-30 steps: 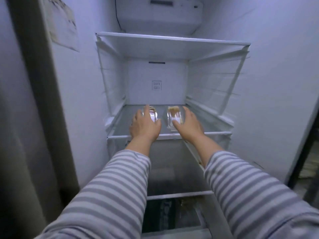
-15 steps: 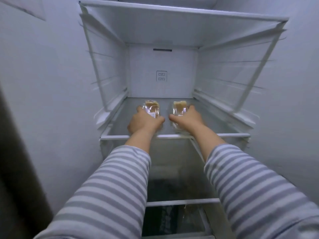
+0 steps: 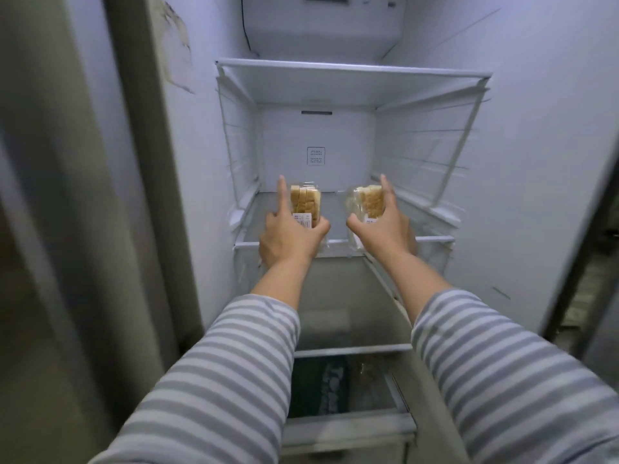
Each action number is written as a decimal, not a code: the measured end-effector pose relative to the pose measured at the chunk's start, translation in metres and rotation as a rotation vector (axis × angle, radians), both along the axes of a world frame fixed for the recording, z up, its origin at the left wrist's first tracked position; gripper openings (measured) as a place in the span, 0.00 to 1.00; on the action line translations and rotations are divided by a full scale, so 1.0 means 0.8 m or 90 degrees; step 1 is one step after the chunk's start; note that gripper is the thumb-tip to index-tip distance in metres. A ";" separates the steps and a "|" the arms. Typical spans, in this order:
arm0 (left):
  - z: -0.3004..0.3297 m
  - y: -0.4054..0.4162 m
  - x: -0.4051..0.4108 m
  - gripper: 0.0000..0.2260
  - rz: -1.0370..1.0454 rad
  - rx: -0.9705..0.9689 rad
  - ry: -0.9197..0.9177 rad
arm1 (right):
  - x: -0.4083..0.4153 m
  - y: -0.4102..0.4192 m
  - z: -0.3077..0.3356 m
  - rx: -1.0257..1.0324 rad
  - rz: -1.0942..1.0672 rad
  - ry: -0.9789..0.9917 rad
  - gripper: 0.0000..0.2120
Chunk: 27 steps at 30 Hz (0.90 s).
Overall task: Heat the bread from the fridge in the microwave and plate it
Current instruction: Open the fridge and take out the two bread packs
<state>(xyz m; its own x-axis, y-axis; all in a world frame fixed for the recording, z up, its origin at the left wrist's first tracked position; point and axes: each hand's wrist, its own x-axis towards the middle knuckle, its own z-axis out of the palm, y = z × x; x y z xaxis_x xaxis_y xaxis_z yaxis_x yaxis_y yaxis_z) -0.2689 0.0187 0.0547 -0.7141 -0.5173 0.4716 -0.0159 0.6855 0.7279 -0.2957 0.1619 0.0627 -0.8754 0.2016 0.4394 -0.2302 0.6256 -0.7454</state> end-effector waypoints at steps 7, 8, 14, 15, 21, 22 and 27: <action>-0.051 0.014 0.173 0.43 -0.075 0.003 -0.012 | 0.177 0.025 -0.038 0.031 -0.023 -0.018 0.39; -0.060 0.015 0.196 0.43 -0.087 0.005 -0.011 | 0.201 0.028 -0.046 0.033 -0.027 -0.022 0.39; -0.088 0.015 0.321 0.42 -0.111 0.028 -0.023 | 0.324 0.037 -0.074 0.030 -0.013 -0.050 0.39; -0.091 0.014 0.339 0.42 -0.110 0.024 -0.031 | 0.340 0.036 -0.077 0.031 -0.005 -0.053 0.39; -0.089 0.001 0.451 0.42 -0.046 0.019 -0.047 | 0.433 0.017 -0.081 0.028 0.081 -0.042 0.41; -0.085 -0.004 0.471 0.42 -0.027 0.018 -0.046 | 0.448 0.012 -0.079 0.027 0.103 -0.037 0.41; -0.074 -0.040 0.578 0.42 0.105 0.022 -0.045 | 0.522 -0.028 -0.072 0.053 0.219 -0.016 0.41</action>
<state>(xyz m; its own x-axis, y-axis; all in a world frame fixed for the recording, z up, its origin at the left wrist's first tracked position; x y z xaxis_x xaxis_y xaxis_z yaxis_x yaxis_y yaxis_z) 0.1931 -0.0133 -0.0043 -0.6487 -0.6456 0.4030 -0.1778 0.6434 0.7446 0.1217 0.1393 0.0047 -0.8966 -0.1424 0.4194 -0.4201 0.5736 -0.7032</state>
